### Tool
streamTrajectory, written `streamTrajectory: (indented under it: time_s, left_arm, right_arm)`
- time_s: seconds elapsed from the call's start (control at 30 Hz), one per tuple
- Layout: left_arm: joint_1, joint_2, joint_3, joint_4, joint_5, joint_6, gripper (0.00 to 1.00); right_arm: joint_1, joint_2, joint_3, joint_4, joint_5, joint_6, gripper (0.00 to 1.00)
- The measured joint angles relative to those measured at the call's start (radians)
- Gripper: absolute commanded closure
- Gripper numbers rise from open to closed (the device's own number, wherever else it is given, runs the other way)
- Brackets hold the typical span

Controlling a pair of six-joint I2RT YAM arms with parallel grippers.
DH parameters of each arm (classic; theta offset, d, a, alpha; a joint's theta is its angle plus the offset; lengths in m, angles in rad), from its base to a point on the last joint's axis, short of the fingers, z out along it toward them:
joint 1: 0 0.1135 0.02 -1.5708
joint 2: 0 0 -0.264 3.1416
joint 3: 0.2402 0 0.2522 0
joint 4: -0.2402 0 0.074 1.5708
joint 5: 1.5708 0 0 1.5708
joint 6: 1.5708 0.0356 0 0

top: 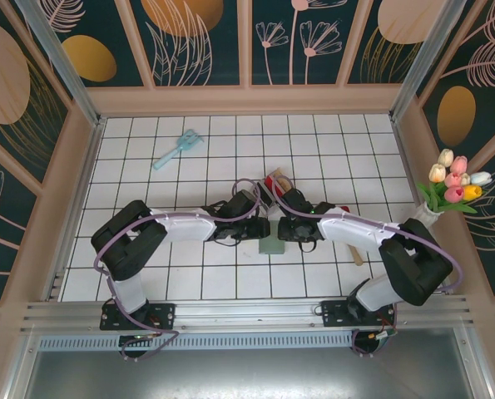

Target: Put the credit cards into the card holder

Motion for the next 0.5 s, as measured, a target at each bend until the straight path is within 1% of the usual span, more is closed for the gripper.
streamTrajectory:
  time_s: [0.1, 0.23, 0.33, 0.5]
  left_arm:
    - [0.000, 0.003, 0.005, -0.010, -0.002, 0.001, 0.49]
    - [0.000, 0.003, 0.008, -0.014, -0.004, 0.003, 0.51]
    - [0.000, 0.004, 0.008, -0.015, -0.004, 0.003, 0.52]
    - [0.000, 0.009, 0.012, -0.014, -0.004, 0.004, 0.54]
  right_arm:
    - [-0.011, -0.022, -0.002, -0.010, 0.009, 0.002, 0.63]
    - [-0.039, -0.044, -0.015, -0.015, 0.016, 0.003, 0.64]
    - [-0.046, -0.069, -0.019, -0.014, 0.006, 0.000, 0.73]
    - [-0.046, -0.100, -0.019, -0.008, -0.029, -0.004, 0.84]
